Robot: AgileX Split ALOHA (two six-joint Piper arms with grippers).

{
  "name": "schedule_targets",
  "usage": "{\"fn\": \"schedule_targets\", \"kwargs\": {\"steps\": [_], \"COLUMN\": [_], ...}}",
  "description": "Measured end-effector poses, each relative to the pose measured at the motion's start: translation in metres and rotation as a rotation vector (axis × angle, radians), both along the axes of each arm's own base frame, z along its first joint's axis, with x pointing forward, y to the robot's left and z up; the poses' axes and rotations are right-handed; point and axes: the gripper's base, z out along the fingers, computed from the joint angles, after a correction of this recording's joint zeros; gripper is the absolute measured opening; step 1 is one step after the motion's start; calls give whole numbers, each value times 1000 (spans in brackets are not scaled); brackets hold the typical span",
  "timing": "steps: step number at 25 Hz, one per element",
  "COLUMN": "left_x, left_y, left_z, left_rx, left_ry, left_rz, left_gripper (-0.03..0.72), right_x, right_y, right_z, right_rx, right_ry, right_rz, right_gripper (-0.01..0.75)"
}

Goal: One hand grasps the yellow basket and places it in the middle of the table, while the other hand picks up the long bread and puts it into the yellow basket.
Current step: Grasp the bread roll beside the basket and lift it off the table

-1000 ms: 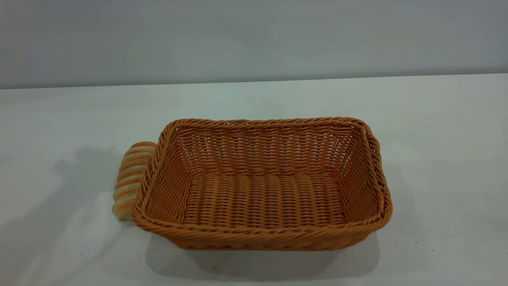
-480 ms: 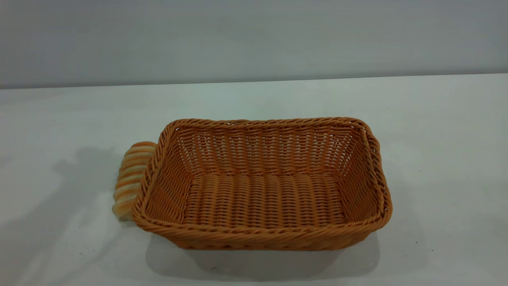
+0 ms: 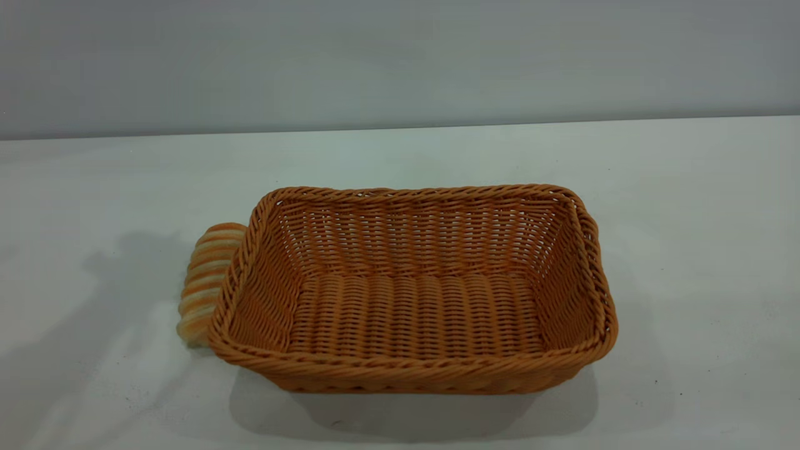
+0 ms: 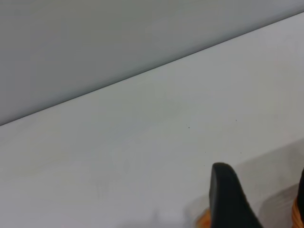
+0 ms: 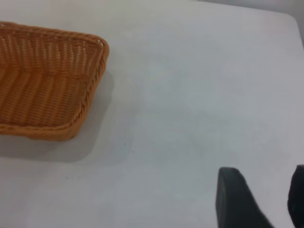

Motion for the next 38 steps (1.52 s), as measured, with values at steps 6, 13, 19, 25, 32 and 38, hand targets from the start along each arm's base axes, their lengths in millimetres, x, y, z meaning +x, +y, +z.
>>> {"fn": "schedule_targets", "kwargs": {"steps": [6, 13, 19, 25, 32, 38], "left_x": [-2, -8, -15, -10, -2, 3], "left_y": [-1, -2, -3, -3, -3, -3], "left_z": [-2, -7, -13, -47, -85, -112], "left_rx": [1, 18, 40, 61, 74, 73], "left_ry": [26, 110, 200, 354, 466, 523], "left_rz": [-12, -57, -100, -104, -116, -99], "left_gripper": [397, 397, 397, 397, 397, 397], "right_x": [-2, -8, -8, -8, -8, -8], "right_y": [0, 1, 1, 0, 0, 0], "right_z": [-11, -11, -11, -13, -13, -13], "right_rx": [3, 4, 4, 6, 8, 12], "right_ry": [3, -38, -34, -20, -15, -15], "right_rz": [-4, -11, -13, -19, -27, -30], "right_gripper": [314, 314, 314, 314, 314, 314]}}
